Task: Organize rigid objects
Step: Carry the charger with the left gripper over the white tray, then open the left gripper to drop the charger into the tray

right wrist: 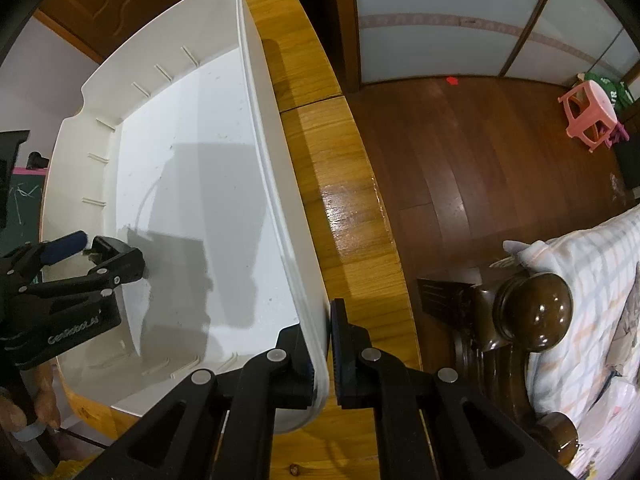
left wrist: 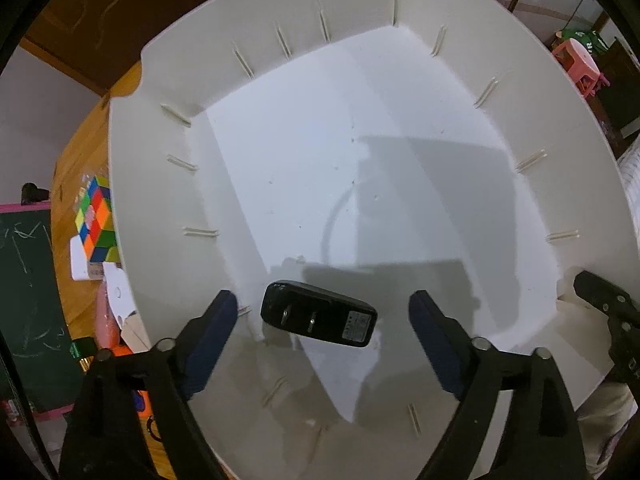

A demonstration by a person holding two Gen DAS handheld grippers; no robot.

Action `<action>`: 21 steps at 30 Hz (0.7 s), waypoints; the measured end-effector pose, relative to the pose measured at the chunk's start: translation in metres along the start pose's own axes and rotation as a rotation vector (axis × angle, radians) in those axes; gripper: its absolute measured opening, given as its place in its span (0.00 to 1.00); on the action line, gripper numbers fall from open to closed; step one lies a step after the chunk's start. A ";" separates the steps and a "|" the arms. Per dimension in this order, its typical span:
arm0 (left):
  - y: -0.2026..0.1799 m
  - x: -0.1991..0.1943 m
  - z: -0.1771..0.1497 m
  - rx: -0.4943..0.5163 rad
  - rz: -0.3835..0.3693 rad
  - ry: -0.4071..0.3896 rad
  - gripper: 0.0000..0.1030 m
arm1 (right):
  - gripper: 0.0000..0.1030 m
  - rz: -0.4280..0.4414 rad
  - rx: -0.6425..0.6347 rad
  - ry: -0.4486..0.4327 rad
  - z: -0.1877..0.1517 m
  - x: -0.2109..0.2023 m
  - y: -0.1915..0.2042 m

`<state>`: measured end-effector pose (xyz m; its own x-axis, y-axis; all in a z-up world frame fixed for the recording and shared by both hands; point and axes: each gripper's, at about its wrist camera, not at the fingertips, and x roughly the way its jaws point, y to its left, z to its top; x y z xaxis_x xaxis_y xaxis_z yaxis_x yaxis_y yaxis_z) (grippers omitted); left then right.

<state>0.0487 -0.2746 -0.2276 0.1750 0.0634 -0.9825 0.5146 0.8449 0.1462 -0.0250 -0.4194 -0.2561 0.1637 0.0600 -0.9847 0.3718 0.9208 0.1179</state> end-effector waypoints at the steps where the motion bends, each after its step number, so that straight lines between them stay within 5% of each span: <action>1: 0.000 -0.003 -0.002 0.002 0.000 -0.008 0.92 | 0.07 0.000 0.001 0.000 0.000 0.000 0.000; 10: -0.010 -0.041 -0.029 0.049 0.012 -0.119 0.94 | 0.07 -0.011 0.001 0.002 0.001 -0.002 0.004; 21: 0.012 -0.097 -0.015 0.048 0.014 -0.230 0.94 | 0.06 -0.016 0.011 -0.023 0.002 -0.013 0.005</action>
<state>0.0251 -0.2627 -0.1322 0.3661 -0.0521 -0.9291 0.5491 0.8182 0.1705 -0.0234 -0.4163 -0.2426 0.1783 0.0360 -0.9833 0.3851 0.9171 0.1034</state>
